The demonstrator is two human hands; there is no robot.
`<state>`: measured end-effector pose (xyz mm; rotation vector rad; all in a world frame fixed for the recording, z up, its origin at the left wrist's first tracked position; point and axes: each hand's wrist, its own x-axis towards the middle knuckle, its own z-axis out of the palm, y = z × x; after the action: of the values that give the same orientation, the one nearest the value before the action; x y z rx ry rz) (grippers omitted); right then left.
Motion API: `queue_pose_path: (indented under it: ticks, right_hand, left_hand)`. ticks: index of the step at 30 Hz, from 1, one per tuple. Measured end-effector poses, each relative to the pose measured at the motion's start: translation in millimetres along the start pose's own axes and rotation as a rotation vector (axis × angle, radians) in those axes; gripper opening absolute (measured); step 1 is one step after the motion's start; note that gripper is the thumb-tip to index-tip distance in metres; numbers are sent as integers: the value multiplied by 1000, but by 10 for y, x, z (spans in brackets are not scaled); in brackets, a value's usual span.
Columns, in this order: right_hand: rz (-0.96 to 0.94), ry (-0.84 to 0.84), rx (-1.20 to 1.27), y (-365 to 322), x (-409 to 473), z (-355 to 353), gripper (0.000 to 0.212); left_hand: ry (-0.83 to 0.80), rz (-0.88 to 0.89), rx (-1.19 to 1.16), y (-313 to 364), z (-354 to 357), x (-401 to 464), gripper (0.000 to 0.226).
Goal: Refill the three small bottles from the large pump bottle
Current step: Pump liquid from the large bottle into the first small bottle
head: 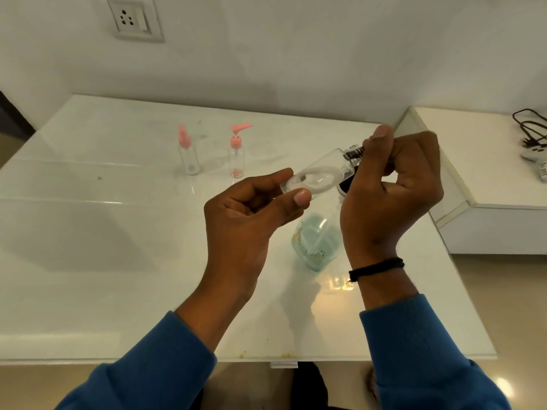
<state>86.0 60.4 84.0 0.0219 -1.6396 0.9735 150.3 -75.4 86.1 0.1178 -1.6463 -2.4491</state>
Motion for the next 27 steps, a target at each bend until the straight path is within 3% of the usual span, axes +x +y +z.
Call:
queue_pose_path:
  ticks: [27]
  right_hand:
    - [32,8,57,-30,-11,-1,38]
  left_hand:
    - [-2,14,1,11,-5,-1,42]
